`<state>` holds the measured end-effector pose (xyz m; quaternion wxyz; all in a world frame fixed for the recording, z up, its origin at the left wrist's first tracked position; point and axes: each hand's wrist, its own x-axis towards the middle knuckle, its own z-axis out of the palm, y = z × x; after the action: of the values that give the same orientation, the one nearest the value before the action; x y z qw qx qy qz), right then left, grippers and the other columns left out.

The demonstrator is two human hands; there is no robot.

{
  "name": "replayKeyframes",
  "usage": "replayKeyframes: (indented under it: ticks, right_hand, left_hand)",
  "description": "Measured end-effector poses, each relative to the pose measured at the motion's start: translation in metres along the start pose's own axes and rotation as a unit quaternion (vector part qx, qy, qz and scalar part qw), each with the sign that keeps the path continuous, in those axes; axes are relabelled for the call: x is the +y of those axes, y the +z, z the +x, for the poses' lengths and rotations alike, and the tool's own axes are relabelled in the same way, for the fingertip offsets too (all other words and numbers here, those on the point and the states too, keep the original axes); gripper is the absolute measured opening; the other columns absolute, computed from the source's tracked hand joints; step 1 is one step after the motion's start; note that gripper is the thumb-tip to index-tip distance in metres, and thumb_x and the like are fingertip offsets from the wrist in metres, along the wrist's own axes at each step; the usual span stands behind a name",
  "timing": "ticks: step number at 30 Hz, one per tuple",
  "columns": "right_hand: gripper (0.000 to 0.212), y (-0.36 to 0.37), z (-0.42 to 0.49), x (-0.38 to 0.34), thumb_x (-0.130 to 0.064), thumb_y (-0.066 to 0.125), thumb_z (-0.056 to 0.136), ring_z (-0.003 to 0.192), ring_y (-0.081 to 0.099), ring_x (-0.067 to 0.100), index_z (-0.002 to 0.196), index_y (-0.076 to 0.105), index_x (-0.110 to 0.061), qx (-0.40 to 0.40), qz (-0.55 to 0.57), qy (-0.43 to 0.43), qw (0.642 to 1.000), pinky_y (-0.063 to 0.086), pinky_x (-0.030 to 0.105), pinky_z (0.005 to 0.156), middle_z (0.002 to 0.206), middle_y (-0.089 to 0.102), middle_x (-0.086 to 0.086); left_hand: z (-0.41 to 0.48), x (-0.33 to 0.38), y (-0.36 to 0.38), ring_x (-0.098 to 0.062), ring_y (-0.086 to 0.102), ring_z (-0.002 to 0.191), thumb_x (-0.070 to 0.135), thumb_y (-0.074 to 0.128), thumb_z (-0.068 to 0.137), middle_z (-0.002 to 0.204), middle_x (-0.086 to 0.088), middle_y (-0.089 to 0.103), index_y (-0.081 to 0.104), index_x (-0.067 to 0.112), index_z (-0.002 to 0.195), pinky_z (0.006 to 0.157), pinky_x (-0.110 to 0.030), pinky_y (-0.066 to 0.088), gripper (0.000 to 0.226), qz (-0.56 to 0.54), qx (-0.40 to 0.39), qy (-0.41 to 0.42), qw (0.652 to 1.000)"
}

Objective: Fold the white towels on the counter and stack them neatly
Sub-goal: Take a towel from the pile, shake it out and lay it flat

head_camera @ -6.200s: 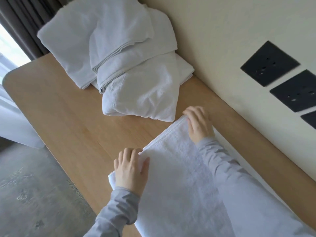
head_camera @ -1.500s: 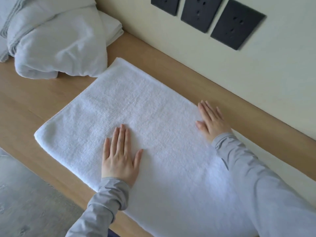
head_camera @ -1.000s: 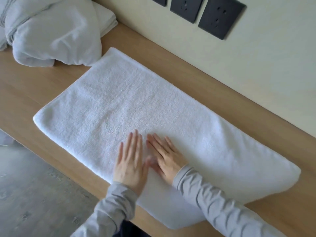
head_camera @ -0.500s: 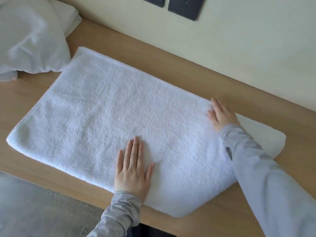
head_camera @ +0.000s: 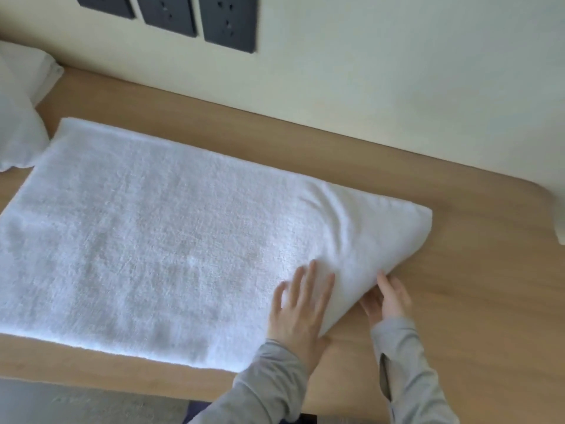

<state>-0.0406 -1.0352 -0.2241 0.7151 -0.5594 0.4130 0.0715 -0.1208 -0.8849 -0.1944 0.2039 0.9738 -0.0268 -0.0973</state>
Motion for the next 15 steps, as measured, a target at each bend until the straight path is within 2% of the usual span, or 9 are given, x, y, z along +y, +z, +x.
replayKeyframes:
  ticks: [2,5,7,9,10,12,15]
  right_hand:
    - [0.050,0.010,-0.001,-0.006,-0.016,0.062,0.087,0.108,0.057,0.029,0.132,0.044,-0.006,-0.010,-0.009,-0.006,1.000,0.054,0.037,0.074,0.126,0.055,0.016]
    - [0.047,0.023,-0.009,-0.018,-0.012,0.063,0.086,0.106,0.059,0.027,0.130,0.046,-0.006,-0.046,-0.004,-0.045,0.998,0.057,0.032,0.068,0.120,0.058,0.013]
    - [0.045,0.032,-0.015,-0.026,-0.009,0.063,0.085,0.111,0.058,0.025,0.127,0.047,-0.007,-0.071,-0.025,-0.096,0.993,0.054,0.033,0.080,0.121,0.058,0.010]
    - [0.038,0.043,-0.022,-0.033,-0.006,0.065,0.084,0.108,0.058,0.016,0.118,0.052,-0.015,-0.095,-0.091,-0.184,0.974,0.049,0.031,0.090,0.116,0.060,0.006]
    - [0.037,0.050,-0.026,-0.036,-0.004,0.066,0.082,0.106,0.058,0.011,0.113,0.054,-0.021,-0.105,-0.124,-0.230,0.960,0.047,0.027,0.091,0.115,0.061,0.005]
    - [0.040,0.062,-0.031,-0.036,-0.005,0.068,0.080,0.108,0.055,0.005,0.112,0.054,-0.024,-0.105,-0.162,-0.289,0.938,0.043,0.026,0.092,0.117,0.060,-0.002]
    - [0.052,0.078,-0.031,-0.031,-0.012,0.071,0.080,0.119,0.047,0.010,0.125,0.045,-0.017,-0.072,-0.166,-0.280,0.943,0.040,0.029,0.094,0.127,0.050,-0.003]
  left_hand:
    - [0.004,-0.009,0.001,-0.029,0.057,0.118,0.039,0.085,0.045,0.137,-0.014,0.051,0.051,0.018,0.135,0.080,-0.039,0.056,0.098,-0.027,0.036,0.009,0.999]
    - [0.012,-0.028,-0.004,-0.025,0.055,0.116,0.016,0.075,0.066,0.131,-0.009,0.055,0.046,0.015,0.138,0.087,-0.034,0.051,0.078,-0.193,0.060,0.002,0.979]
    - [0.019,-0.046,-0.018,-0.008,0.062,0.100,0.018,0.075,0.069,0.111,0.006,0.067,0.055,0.026,0.130,0.084,-0.016,0.046,0.065,-0.327,0.052,-0.058,0.942]
    - [0.028,-0.067,-0.034,0.005,0.064,0.085,0.030,0.077,0.063,0.090,0.018,0.072,0.063,0.046,0.110,0.073,-0.007,0.046,0.052,-0.431,0.007,-0.111,0.896]
    - [0.033,-0.078,-0.041,0.005,0.065,0.082,0.035,0.077,0.060,0.085,0.018,0.072,0.065,0.048,0.100,0.068,-0.008,0.047,0.043,-0.471,-0.016,-0.121,0.874]
    - [0.040,-0.098,-0.051,-0.002,0.068,0.080,0.038,0.076,0.059,0.084,0.012,0.074,0.071,0.039,0.090,0.062,-0.013,0.050,0.032,-0.536,-0.039,-0.132,0.833]
    - [0.042,-0.118,-0.055,-0.014,0.070,0.079,0.042,0.080,0.052,0.083,0.001,0.074,0.075,0.026,0.086,0.062,-0.023,0.053,0.038,-0.606,-0.053,-0.163,0.777]
